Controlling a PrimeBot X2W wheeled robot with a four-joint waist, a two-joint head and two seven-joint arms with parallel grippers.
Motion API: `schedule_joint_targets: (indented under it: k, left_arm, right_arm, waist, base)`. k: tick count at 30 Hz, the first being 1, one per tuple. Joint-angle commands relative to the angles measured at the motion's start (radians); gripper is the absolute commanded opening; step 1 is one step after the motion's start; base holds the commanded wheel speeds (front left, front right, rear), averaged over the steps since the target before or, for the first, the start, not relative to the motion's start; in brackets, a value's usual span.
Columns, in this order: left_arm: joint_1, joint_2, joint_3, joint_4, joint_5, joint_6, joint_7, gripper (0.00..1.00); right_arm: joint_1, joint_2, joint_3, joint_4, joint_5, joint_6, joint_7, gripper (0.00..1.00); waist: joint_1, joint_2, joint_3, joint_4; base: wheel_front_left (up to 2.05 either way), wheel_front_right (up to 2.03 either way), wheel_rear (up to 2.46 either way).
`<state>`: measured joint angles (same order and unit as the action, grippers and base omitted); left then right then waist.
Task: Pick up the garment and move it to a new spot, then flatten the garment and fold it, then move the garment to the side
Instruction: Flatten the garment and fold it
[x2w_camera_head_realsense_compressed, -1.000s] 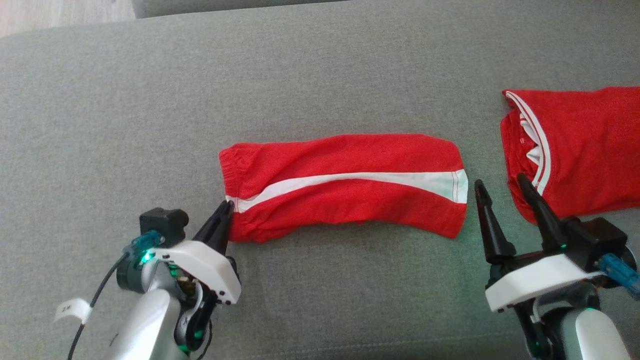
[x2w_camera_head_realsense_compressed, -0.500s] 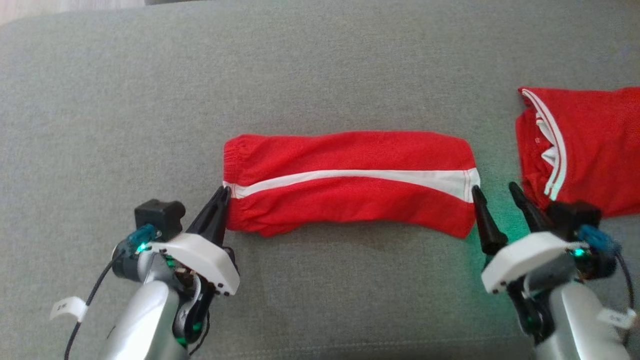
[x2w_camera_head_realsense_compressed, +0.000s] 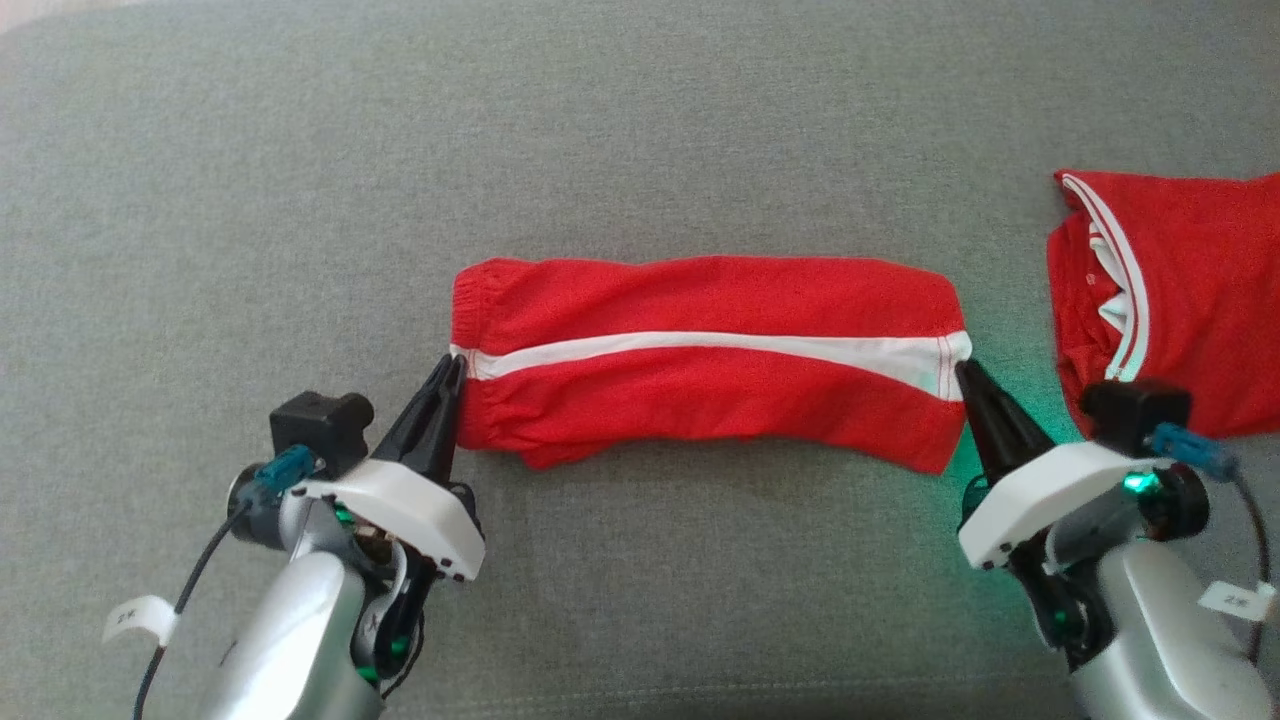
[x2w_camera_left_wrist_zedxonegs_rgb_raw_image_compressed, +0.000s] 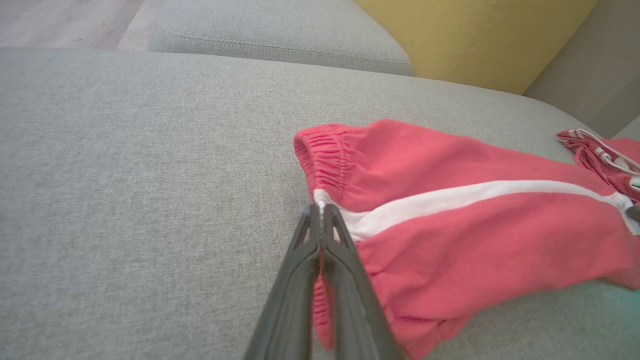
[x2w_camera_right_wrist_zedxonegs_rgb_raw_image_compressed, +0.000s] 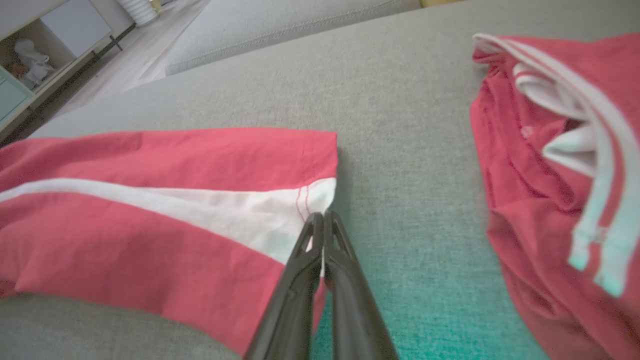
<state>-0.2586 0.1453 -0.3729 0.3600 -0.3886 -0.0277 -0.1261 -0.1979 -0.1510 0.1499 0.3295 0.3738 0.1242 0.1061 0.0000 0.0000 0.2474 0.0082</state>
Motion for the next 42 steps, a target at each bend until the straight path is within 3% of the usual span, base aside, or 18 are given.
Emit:
schedule_joint_targets:
  k: [1, 14, 24, 32, 42]
  left_arm:
    - [-0.043, 0.020, 0.037, -0.030, 0.006, -0.001, -0.012, 0.00]
    - [-0.050, 0.034, 0.038, -0.056, 0.017, 0.016, -0.063, 0.00]
    - [-0.126, 0.078, 0.075, -0.345, 0.098, 0.043, -0.128, 0.00]
    - [-0.243, 0.123, 0.113, -0.551, 0.127, 0.055, -0.086, 0.00]
    - [-0.313, 0.134, 0.132, -0.643, 0.122, 0.080, 0.004, 0.00]
  right_arm:
    - [-0.036, -0.018, 0.018, -0.042, 0.016, 0.007, -0.013, 0.00]
    - [-0.027, -0.050, 0.012, -0.196, -0.045, 0.007, -0.047, 0.00]
    - [-0.078, -0.090, -0.018, -0.464, -0.140, 0.007, -0.067, 0.00]
    - [-0.222, -0.162, -0.062, -0.699, -0.186, 0.007, -0.014, 0.00]
    - [-0.344, -0.198, -0.089, -0.775, -0.160, 0.007, 0.071, 0.00]
  waist:
    - [0.0000, 0.0000, -0.001, -0.002]
    - [0.0000, 0.0000, -0.012, -0.011]
    - [0.0000, 0.0000, -0.059, -0.014]
    - [0.0000, 0.0000, -0.112, -0.019]
    - [0.0000, 0.0000, -0.154, -0.023]
  base:
    - [0.00, 0.00, 0.00]
    - [0.00, 0.00, 0.00]
    - [0.00, 0.00, 0.00]
    - [0.00, 0.00, 0.00]
    - [0.00, 0.00, 0.00]
